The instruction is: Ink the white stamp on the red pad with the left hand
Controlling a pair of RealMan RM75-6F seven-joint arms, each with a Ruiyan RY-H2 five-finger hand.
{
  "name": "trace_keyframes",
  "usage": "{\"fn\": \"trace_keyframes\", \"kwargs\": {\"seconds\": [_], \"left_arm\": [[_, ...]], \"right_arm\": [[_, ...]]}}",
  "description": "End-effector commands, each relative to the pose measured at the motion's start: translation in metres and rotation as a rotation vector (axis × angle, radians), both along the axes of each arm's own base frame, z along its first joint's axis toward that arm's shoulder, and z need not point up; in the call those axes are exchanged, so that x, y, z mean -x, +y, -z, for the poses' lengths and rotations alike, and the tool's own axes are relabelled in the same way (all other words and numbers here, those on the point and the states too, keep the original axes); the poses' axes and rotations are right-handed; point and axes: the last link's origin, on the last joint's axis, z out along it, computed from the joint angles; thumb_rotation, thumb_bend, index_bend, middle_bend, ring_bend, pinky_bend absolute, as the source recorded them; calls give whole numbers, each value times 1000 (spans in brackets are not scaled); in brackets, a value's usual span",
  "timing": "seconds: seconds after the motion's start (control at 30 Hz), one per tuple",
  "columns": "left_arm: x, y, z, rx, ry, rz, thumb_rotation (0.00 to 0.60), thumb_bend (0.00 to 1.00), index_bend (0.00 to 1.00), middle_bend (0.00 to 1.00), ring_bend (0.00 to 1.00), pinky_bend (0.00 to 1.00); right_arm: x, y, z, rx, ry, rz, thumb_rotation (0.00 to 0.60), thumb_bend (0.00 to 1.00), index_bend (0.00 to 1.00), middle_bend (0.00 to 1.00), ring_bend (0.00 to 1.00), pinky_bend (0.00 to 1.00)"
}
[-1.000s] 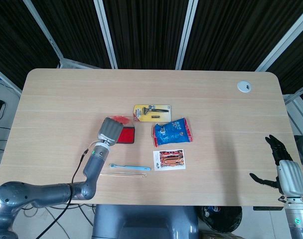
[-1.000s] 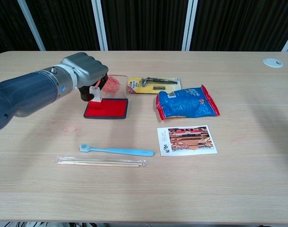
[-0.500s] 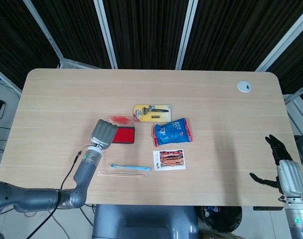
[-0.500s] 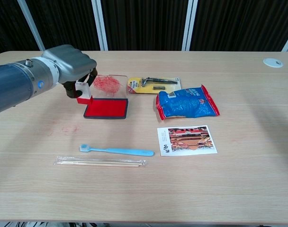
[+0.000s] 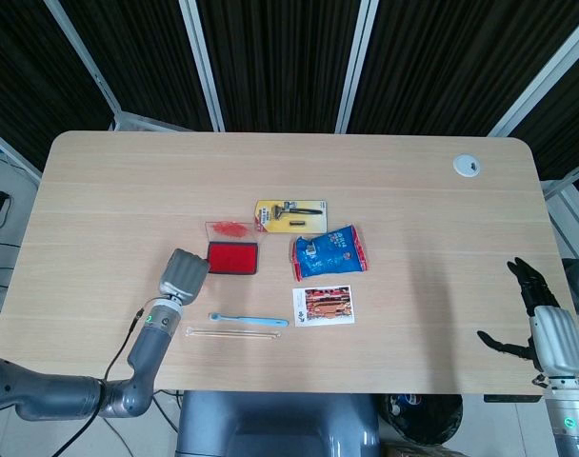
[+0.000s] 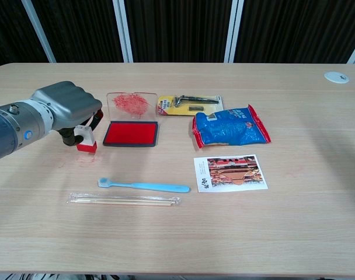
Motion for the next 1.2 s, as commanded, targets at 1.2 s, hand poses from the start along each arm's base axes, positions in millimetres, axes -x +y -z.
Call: {"fn": "trace_keyframes", "kwargs": {"seconds": [1.2], "left_arm": [[16,-3,10,5,38,-28,600,379,582,598,440,517]], "right_arm": [[0,0,0,-1,-4,-1,600,101,0,0,0,185]]}}
